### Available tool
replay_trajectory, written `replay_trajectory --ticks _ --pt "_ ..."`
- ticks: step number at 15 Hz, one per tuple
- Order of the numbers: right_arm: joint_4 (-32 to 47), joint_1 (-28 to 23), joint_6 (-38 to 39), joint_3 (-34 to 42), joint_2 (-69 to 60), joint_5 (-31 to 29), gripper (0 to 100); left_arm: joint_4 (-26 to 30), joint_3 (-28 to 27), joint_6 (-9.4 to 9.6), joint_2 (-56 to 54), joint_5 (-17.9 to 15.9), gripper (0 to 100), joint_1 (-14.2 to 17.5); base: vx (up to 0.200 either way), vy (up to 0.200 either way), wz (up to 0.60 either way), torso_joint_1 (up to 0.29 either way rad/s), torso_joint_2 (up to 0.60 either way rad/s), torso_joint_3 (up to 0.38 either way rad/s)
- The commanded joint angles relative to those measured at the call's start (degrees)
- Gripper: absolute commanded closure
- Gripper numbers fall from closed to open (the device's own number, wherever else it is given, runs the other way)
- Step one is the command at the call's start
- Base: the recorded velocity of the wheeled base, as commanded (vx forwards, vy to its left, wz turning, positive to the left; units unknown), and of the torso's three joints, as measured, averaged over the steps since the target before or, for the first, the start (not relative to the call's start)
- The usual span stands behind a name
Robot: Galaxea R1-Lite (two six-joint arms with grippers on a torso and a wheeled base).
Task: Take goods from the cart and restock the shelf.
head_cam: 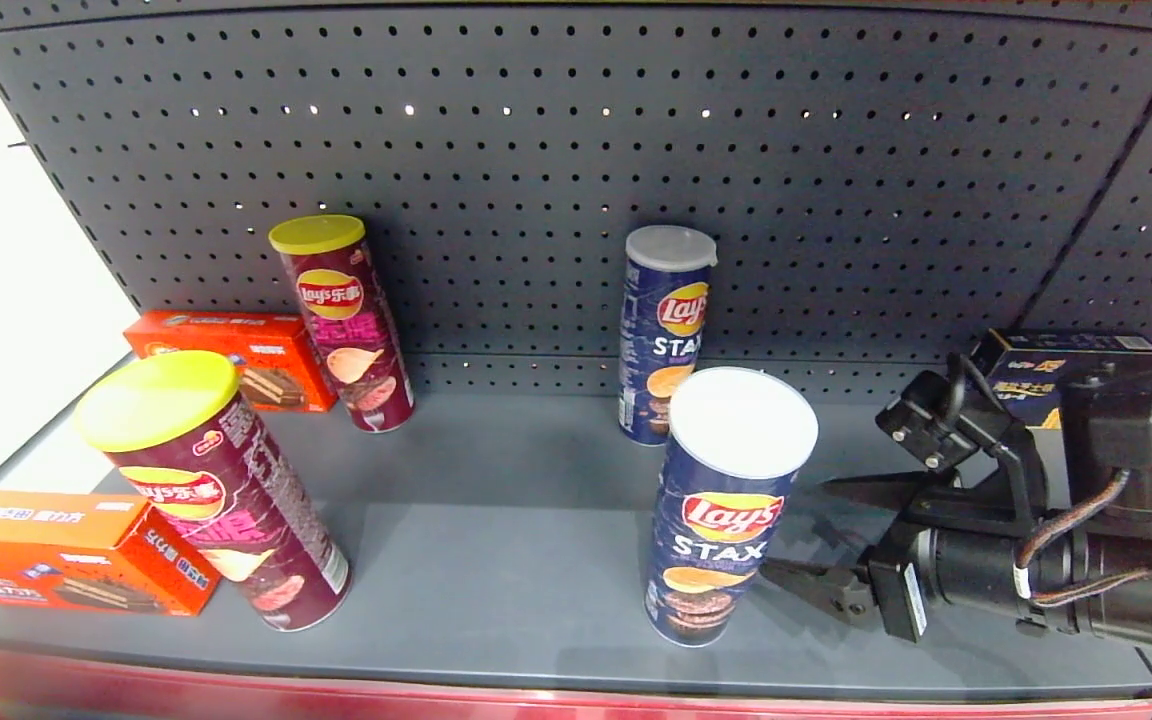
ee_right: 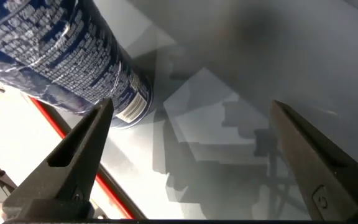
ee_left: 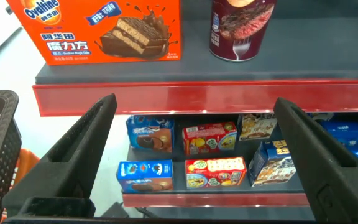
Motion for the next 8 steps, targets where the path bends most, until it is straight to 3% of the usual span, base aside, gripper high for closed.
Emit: replay_trajectory --ticks 1,8 --pt "0.0 0.2 0.0 -0.4 0.5 0.0 0 0.0 0.0 -0.04 0.1 0.0 0 0.0 0.0 0.0 0.0 0.0 0.0 0.0" --pt "0.0 1.0 0.0 -0.6 1.4 0.0 0 0.0 0.0 -0.04 0.1 0.0 0 0.0 0.0 0.0 0.0 0.0 0.0 0.0"
